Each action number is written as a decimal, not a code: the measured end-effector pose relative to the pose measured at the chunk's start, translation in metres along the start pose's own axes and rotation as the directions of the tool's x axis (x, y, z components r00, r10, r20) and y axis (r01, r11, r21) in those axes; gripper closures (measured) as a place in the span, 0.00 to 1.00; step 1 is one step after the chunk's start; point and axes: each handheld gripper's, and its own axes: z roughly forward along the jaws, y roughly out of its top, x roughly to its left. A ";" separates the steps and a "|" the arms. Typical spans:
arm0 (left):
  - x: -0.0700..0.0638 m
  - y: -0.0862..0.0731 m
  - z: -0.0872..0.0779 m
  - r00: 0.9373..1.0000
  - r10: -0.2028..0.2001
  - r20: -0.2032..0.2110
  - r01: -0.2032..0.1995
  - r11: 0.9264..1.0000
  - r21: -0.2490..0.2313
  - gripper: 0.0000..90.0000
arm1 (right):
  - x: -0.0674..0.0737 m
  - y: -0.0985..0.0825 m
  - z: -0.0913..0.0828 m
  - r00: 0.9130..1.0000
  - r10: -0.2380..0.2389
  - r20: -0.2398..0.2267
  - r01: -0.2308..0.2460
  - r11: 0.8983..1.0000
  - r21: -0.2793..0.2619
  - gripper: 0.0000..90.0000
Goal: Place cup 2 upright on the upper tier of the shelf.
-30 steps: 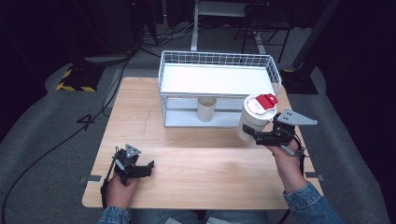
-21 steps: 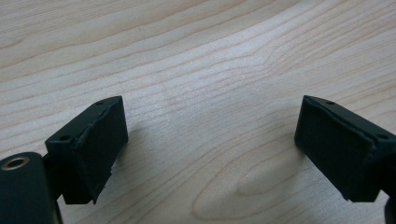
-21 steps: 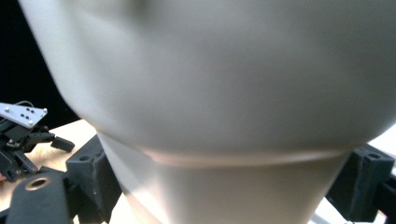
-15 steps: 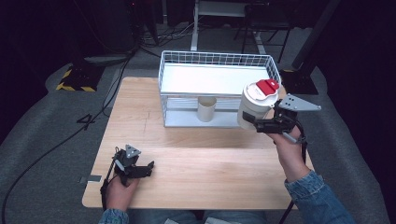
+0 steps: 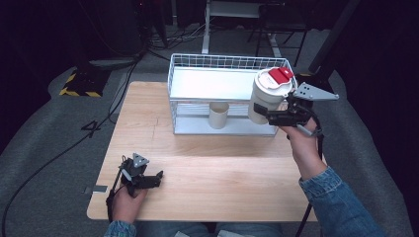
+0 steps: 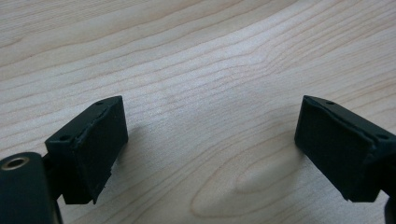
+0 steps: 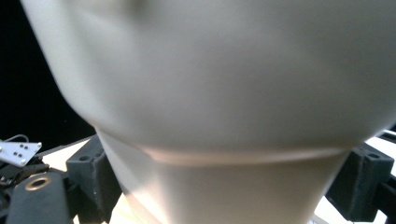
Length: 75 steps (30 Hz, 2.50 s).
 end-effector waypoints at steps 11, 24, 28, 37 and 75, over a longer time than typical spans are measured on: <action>0.000 0.001 0.001 1.000 0.006 0.006 -0.006 1.000 0.003 0.11 | -0.006 0.028 0.021 0.999 -0.022 0.035 0.022 1.000 -0.007 0.16; 0.000 0.004 0.003 1.000 0.010 0.010 -0.010 1.000 0.003 0.11 | -0.012 0.045 0.052 0.997 -0.017 0.073 0.016 1.000 0.004 0.15; 0.000 0.004 0.004 1.000 0.011 0.010 -0.011 1.000 0.003 0.11 | -0.016 0.047 0.063 0.996 -0.009 0.094 0.008 1.000 0.004 0.15; 0.000 0.005 0.004 1.000 0.014 0.011 -0.014 1.000 0.004 0.11 | -0.027 0.047 0.086 0.991 0.015 0.132 -0.016 1.000 0.008 0.15; 0.000 0.006 0.005 1.000 0.012 0.007 -0.012 1.000 0.004 0.11 | -0.045 0.028 0.132 0.982 0.088 0.165 -0.094 0.995 0.026 0.15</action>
